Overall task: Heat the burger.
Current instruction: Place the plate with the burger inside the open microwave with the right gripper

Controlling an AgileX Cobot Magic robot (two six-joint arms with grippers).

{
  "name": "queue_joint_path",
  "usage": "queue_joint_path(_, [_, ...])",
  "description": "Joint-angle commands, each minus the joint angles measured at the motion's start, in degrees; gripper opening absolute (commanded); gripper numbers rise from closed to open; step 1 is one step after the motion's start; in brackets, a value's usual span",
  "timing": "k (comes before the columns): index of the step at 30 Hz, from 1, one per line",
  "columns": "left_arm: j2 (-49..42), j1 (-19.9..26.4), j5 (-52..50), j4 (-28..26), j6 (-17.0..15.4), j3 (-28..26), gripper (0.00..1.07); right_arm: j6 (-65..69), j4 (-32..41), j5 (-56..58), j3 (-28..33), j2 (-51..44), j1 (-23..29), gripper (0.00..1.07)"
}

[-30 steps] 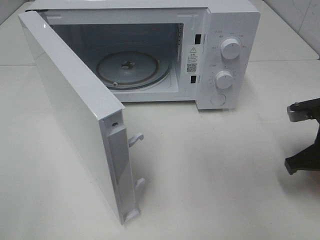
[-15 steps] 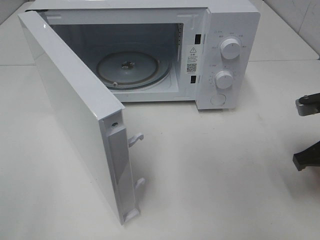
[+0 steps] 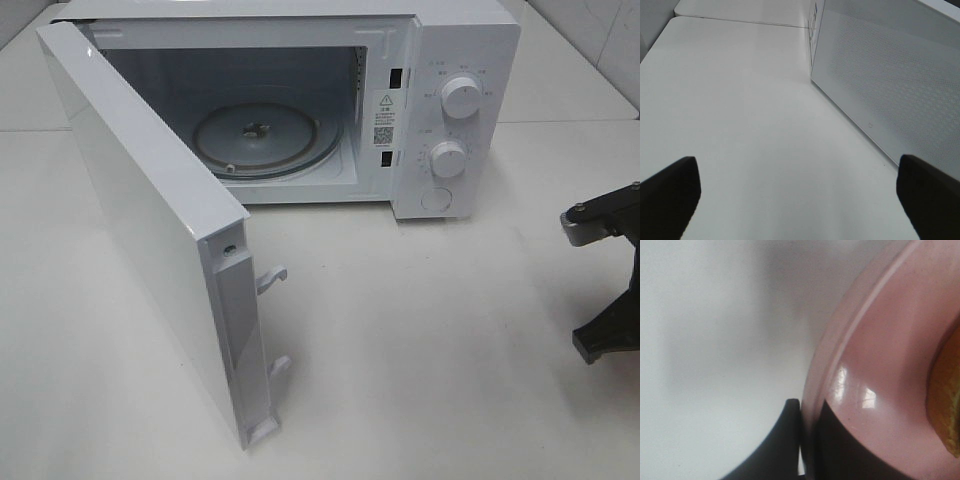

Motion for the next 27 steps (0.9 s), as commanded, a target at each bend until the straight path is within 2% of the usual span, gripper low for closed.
queue_joint_path(1, [-0.06,0.06,0.23,-0.57,0.00,0.00,1.00,0.40,-2.86,2.98,-0.06,-0.40,2.18,0.00])
queue_joint_path(17, [-0.06,0.06,0.23,-0.57,0.00,0.00,1.00,0.29,-2.41,4.35,-0.06,-0.40,11.34,0.00])
queue_joint_path(27, [-0.06,0.06,0.23,-0.57,0.00,0.00,1.00,0.23,-2.41,5.10,-0.06,-0.40,14.50,0.00])
